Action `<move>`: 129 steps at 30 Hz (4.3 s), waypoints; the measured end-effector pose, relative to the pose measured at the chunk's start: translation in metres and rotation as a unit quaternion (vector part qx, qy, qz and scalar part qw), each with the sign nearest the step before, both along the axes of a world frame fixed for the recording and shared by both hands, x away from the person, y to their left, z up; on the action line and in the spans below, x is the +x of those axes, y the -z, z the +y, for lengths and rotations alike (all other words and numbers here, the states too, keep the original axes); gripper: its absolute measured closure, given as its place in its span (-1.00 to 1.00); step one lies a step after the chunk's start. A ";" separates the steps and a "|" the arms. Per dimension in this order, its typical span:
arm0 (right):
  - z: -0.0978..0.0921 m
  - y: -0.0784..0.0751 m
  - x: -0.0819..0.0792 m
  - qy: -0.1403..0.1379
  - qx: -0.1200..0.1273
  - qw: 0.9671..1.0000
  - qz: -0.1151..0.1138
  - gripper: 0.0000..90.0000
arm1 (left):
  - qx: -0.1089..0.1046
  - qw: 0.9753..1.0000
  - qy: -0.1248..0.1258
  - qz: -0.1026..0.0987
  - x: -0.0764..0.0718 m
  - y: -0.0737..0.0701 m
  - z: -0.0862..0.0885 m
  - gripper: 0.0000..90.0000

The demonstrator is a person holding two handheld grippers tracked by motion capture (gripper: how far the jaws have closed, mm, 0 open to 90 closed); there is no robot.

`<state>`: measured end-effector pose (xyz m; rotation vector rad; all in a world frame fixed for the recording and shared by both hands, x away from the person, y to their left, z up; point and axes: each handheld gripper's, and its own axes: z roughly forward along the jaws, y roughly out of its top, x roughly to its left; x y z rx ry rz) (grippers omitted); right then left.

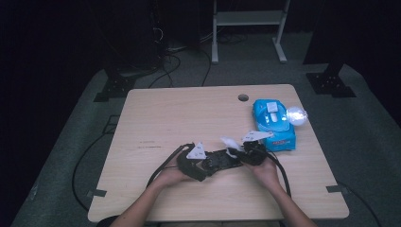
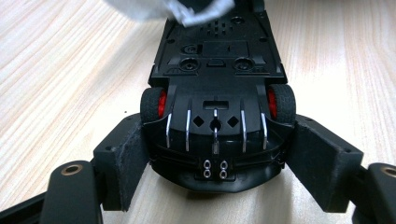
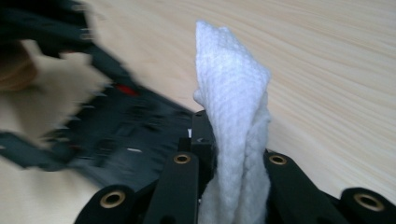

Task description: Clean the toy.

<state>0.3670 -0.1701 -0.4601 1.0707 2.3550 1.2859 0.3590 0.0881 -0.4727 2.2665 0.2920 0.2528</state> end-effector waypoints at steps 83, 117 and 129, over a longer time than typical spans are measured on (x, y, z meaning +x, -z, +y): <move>0.023 -0.003 -0.009 -0.048 0.012 0.999 0.003 0.80 | 0.000 1.000 0.012 -0.012 -0.002 -0.001 0.002 -0.46; 0.001 0.001 -0.008 -0.024 0.007 1.000 0.017 0.80 | -0.005 1.000 -0.021 -0.013 0.006 -0.003 0.012 -0.46; 0.046 -0.003 -0.022 -0.091 0.021 0.996 0.012 0.80 | -0.007 1.000 -0.015 -0.007 0.005 -0.002 0.008 -0.44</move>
